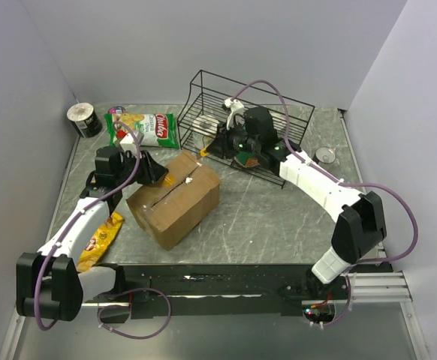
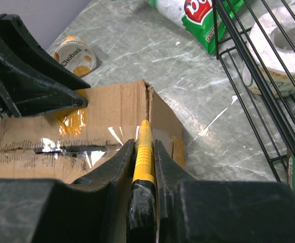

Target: Unpack the express box

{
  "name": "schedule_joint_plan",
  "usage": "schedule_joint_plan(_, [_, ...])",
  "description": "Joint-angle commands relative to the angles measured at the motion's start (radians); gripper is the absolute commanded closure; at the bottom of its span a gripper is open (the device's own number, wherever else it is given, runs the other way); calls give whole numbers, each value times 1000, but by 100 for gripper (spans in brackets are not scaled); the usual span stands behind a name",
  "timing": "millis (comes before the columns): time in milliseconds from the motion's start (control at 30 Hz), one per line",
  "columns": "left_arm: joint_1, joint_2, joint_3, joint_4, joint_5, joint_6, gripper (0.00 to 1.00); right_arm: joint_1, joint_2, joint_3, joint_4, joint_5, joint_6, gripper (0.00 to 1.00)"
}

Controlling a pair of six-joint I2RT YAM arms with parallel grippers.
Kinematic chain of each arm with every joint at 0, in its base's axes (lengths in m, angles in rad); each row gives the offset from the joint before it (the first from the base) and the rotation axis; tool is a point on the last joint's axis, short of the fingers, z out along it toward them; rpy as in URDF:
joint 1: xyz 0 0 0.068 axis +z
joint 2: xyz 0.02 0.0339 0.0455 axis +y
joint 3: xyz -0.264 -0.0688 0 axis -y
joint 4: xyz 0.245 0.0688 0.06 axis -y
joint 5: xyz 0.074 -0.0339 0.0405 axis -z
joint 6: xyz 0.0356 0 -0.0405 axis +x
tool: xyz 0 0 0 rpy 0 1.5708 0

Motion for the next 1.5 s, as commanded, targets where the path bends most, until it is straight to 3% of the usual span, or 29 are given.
schedule_joint_plan(0, [51,28,-52,-98,-133,-3,92,7,-77,-59,-147,-45,5,100])
schedule_joint_plan(67, [63,22,-55,-101,-141,-1,99,7,-86,-73,-155,-49,8,100])
schedule_joint_plan(1000, [155,-15,-80,-100,-159,-31,99,7,-267,-162,-319,-54,12,100])
schedule_joint_plan(1200, [204,-34,-76,-66,-75,-47,99,7,-297,-170,-328,-43,0,100])
schedule_joint_plan(1267, [230,-44,-80,-13,9,-61,93,7,-289,-174,-320,-34,3,100])
schedule_joint_plan(1300, [237,-49,-78,0,71,-66,83,7,-286,-173,-307,-28,0,100])
schedule_joint_plan(1467, [275,-89,-44,-38,117,-29,71,8,-209,-107,-270,-32,-11,100])
